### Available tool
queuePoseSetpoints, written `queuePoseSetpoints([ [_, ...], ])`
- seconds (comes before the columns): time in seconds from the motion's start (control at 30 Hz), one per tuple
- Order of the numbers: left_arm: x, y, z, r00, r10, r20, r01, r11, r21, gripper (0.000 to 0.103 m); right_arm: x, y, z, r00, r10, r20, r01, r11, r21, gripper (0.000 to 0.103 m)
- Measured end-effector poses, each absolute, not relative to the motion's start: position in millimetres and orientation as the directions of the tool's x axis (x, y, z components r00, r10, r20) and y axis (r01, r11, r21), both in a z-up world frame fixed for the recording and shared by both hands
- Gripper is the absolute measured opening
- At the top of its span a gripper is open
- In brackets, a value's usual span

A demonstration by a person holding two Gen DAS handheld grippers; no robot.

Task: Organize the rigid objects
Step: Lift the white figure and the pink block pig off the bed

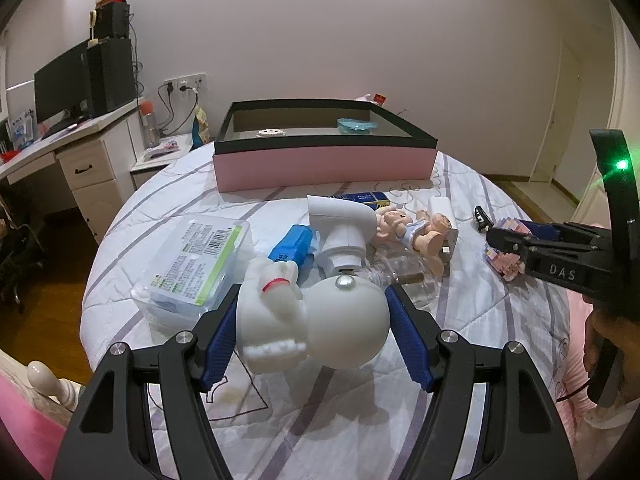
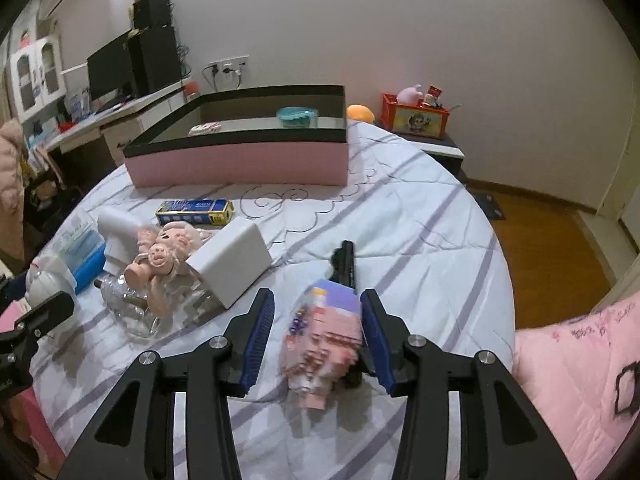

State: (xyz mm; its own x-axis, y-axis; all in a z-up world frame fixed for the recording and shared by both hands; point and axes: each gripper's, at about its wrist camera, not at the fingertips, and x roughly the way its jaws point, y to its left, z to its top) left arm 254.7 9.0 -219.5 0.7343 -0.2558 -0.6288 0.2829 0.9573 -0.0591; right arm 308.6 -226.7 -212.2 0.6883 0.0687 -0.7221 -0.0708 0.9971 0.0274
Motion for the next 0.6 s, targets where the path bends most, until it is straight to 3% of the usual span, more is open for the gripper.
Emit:
queuePoseSetpoints([
  [0.2, 255.8, 8.0, -222.2, 0.732, -0.259, -0.630, 0.285, 0.956, -0.061, 0.072, 300.9, -218.2, -213.1, 0.689, 0.086, -0.719, -0.099, 0.995, 0.024, 0.033],
  [0.37, 255.8, 6.7, -225.0, 0.724, -0.265, -0.637, 0.290, 0.955, -0.067, 0.072, 302.0, -214.0, -214.8, 0.693, 0.049, -0.719, -0.094, 0.995, -0.023, 0.030],
  [0.6, 256.6, 4.5, -227.5, 0.718, -0.266, -0.643, 0.288, 0.955, -0.073, 0.072, 311.1, -217.9, -217.4, 0.676, 0.075, -0.733, -0.092, 0.996, 0.017, 0.030],
])
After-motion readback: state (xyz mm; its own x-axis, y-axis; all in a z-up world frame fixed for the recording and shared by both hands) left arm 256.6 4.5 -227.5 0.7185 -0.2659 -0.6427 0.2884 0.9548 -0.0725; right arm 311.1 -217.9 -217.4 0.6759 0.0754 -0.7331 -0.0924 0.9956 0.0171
